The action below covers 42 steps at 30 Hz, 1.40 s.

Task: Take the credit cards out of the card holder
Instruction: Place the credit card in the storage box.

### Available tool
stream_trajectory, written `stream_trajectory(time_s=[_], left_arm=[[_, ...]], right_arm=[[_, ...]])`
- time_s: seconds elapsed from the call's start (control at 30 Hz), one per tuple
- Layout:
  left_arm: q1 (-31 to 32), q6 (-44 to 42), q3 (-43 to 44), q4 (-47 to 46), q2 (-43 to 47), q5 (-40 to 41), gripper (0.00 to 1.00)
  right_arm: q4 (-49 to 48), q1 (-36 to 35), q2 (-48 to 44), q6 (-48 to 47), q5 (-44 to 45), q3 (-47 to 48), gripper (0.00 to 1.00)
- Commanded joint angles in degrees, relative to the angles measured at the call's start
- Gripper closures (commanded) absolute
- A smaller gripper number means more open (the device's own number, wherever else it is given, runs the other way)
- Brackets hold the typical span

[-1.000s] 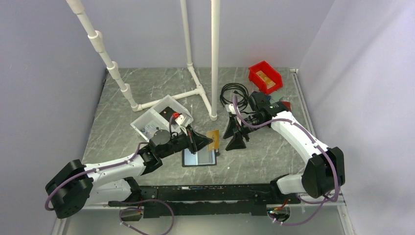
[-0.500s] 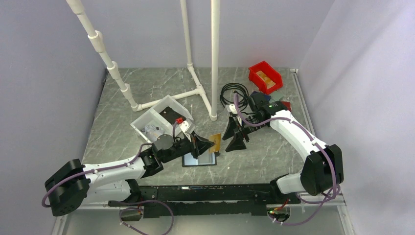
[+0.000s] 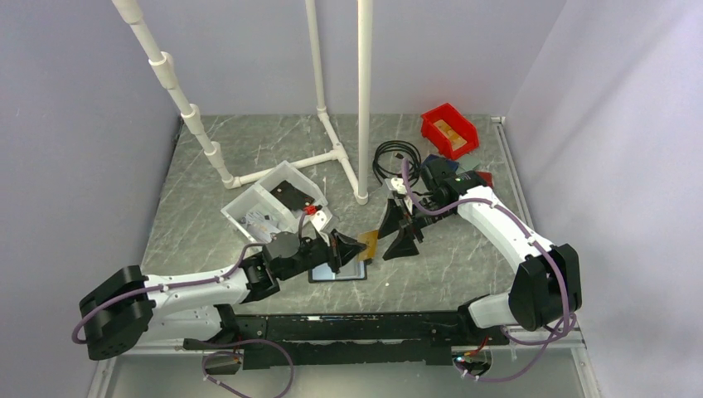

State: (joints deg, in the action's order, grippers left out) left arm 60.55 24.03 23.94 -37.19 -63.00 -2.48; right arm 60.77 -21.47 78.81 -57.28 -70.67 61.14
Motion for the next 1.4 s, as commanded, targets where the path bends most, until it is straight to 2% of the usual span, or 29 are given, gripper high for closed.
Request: stream_trajectory(time_s=[0.0, 0.47, 0.67, 0.8, 0.9, 0.93, 1.0, 1.03, 1.1, 1.23, 1.37], left_arm=[[1.08, -2.87, 2.91, -3.33, -0.75, 1.73, 1.00], [2.55, -4.91, 4.60, -5.67, -2.82, 2.30, 1.00], [2.64, -5.26, 4.75, -6.08, -2.71, 2.30, 1.00], [2.71, -5.34, 4.66, -6.27, -2.56, 2.30, 1.00], [2.73, -5.34, 4.56, -6.62, -2.64, 2.31, 1.00], [2.73, -5.37, 4.56, -6.83, -2.65, 2.34, 1.00], [2.73, -5.33, 4.53, -6.72, -2.57, 2.31, 1.00], [2.74, -5.21, 4.62, -6.33, -2.52, 2.31, 1.00], [2.70, -4.71, 4.98, -4.89, -2.41, 2.30, 0.91], [2.71, -3.02, 6.65, 1.61, -1.77, 5.64, 0.55], [2.64, -2.23, 9.54, 13.67, 0.09, 8.76, 0.16]], right_arm=[[1.34, 0.21, -0.40, -3.45, -3.33, 2.14, 0.30], [0.29, 0.20, -0.06, -2.84, -5.64, 1.17, 0.31], [-0.52, 0.20, 0.28, -1.85, -5.89, 0.74, 0.39], [-0.98, 0.20, 0.24, -1.29, -5.75, 0.64, 0.49], [-1.34, 0.12, 0.41, -0.83, -5.48, 0.73, 0.61], [-1.26, 0.12, 0.52, -0.94, -5.26, 0.81, 0.68], [-1.42, 0.12, 0.61, -0.87, -4.64, 1.03, 0.93], [-1.66, 0.12, 0.62, -0.64, -4.05, 1.18, 1.00], [-1.88, 0.12, 0.60, -0.35, -2.70, 1.48, 1.00], [-1.29, 0.20, 0.64, -0.03, -0.20, 2.57, 1.00], [-1.93, 0.20, 0.16, 1.11, 2.55, 2.93, 1.00]])
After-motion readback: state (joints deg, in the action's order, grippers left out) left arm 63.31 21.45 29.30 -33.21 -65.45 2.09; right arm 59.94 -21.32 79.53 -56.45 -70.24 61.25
